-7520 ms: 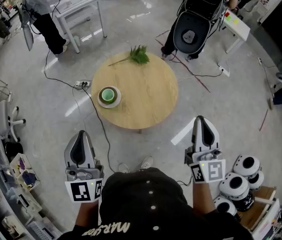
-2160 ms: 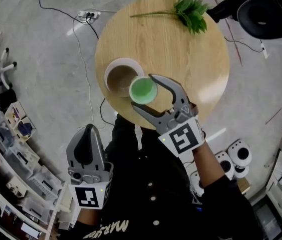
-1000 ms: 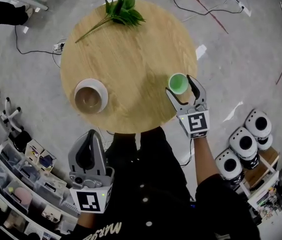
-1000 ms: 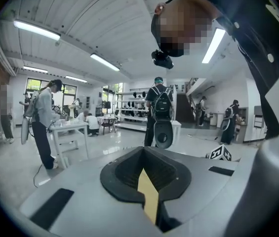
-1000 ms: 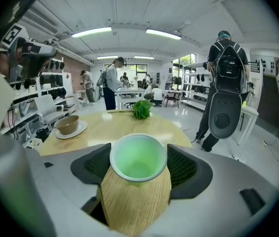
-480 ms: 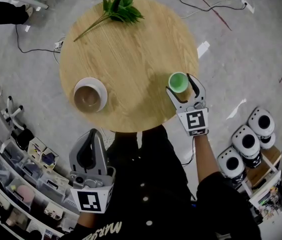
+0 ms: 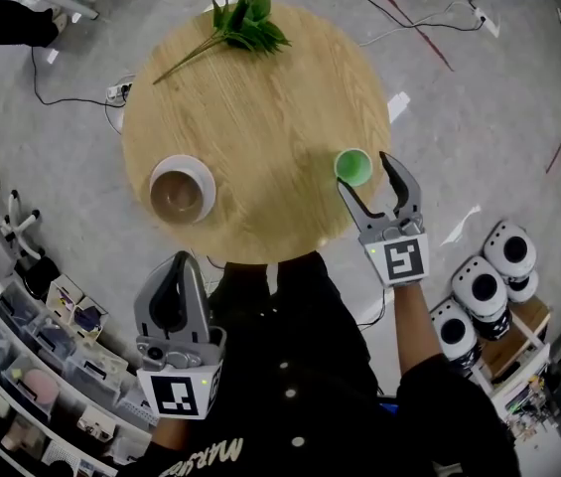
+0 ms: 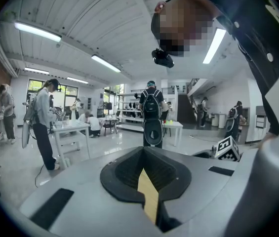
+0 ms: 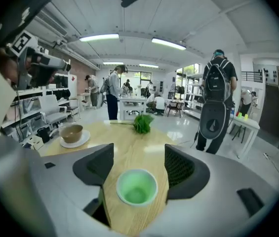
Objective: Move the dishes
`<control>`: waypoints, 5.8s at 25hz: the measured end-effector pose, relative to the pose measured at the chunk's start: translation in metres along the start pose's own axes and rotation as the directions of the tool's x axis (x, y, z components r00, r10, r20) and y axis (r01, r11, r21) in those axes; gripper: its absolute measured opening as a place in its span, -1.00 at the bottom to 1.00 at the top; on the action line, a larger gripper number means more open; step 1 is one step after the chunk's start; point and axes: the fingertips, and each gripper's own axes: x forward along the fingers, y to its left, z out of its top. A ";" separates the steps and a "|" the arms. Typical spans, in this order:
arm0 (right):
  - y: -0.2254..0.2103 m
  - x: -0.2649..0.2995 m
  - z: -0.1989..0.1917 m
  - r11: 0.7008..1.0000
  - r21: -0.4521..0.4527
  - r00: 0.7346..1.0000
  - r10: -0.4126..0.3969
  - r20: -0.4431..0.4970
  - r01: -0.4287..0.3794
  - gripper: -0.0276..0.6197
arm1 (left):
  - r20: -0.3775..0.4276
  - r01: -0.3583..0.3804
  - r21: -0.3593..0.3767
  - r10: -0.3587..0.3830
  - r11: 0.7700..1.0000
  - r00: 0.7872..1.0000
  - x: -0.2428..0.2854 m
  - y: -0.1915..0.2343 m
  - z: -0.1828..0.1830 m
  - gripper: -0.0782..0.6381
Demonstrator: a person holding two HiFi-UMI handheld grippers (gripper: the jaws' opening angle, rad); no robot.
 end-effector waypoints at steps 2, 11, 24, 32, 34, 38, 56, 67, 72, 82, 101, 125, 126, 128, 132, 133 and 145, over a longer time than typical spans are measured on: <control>0.011 -0.003 0.035 1.000 -0.016 0.998 0.025 0.063 -0.024 -0.03 | 0.013 -0.022 -0.005 0.022 1.000 1.000 -0.007 0.007 0.004 -0.75; 0.140 0.038 0.068 0.917 -0.019 0.913 0.395 -0.098 -0.398 -0.66 | 0.031 -0.183 -0.079 0.185 0.980 0.982 -0.060 0.053 0.008 -0.75; 0.262 0.140 0.003 0.864 0.274 0.801 0.497 -0.335 -0.422 -0.52 | -0.013 -0.388 -0.163 0.391 0.907 0.920 -0.126 0.111 -0.028 -0.75; 0.276 0.170 -0.031 0.863 0.391 0.763 0.479 -0.434 -0.319 -0.38 | -0.067 -0.419 -0.197 0.415 0.886 0.908 -0.139 0.125 -0.061 -0.75; 0.280 0.174 -0.036 0.860 0.410 0.751 0.481 -0.453 -0.304 -0.43 | -0.075 -0.420 -0.199 0.413 0.886 0.908 -0.139 0.126 -0.066 -0.75; 0.281 0.179 -0.040 0.866 0.421 0.747 0.464 -0.477 -0.270 -0.66 | -0.084 -0.413 -0.200 0.405 0.888 0.911 -0.136 0.128 -0.070 -0.75; 0.199 0.125 -0.012 0.915 0.352 0.810 0.353 -0.468 -0.196 -0.89 | -0.027 -0.272 -0.132 0.270 0.953 0.962 -0.096 0.104 -0.035 -0.75; 0.092 0.035 -0.089 0.902 0.411 0.792 0.155 -0.591 0.130 -0.89 | -0.022 -0.115 -0.083 0.113 0.990 0.993 -0.055 0.054 -0.019 -0.75; 0.082 0.022 -0.111 0.889 0.425 0.776 0.146 -0.613 0.168 -0.89 | -0.038 -0.077 -0.070 0.074 0.995 0.997 -0.044 0.034 -0.021 -0.75; 0.090 0.032 -0.124 0.889 0.434 0.773 0.170 -0.612 0.148 -0.89 | -0.076 -0.056 -0.062 0.052 0.997 0.996 -0.031 0.021 -0.033 -0.75; 0.088 0.016 -0.132 0.872 0.470 0.789 0.190 -0.584 0.138 -0.63 | -0.064 -0.068 -0.060 0.065 0.996 0.996 -0.030 0.025 -0.031 -0.75; 0.226 0.151 0.034 0.831 0.261 0.735 0.556 -0.390 -0.491 -0.45 | 0.019 -0.307 -0.136 0.312 0.942 0.950 -0.101 0.100 -0.017 -0.75; 0.233 0.160 0.028 0.831 0.252 0.718 0.556 -0.418 -0.497 -0.43 | 0.015 -0.317 -0.140 0.322 0.938 0.947 -0.105 0.104 -0.020 -0.75; 0.245 0.173 0.014 0.832 0.235 0.689 0.550 -0.472 -0.503 -0.41 | 0.003 -0.335 -0.149 0.339 0.930 0.941 -0.112 0.110 -0.027 -0.75; 0.257 0.194 -0.016 0.849 0.188 0.647 0.503 -0.573 -0.494 -0.38 | -0.023 -0.363 -0.166 0.364 0.917 0.931 -0.121 0.121 -0.041 -0.75; 0.259 0.198 -0.023 0.855 0.177 0.642 0.489 -0.591 -0.488 -0.37 | -0.030 -0.368 -0.170 0.368 0.914 0.929 -0.123 0.123 -0.045 -0.75; 0.265 0.209 -0.049 0.905 0.103 0.668 0.377 -0.641 -0.412 -0.43 | -0.085 -0.369 -0.198 0.360 0.908 0.929 -0.124 0.133 -0.076 -0.75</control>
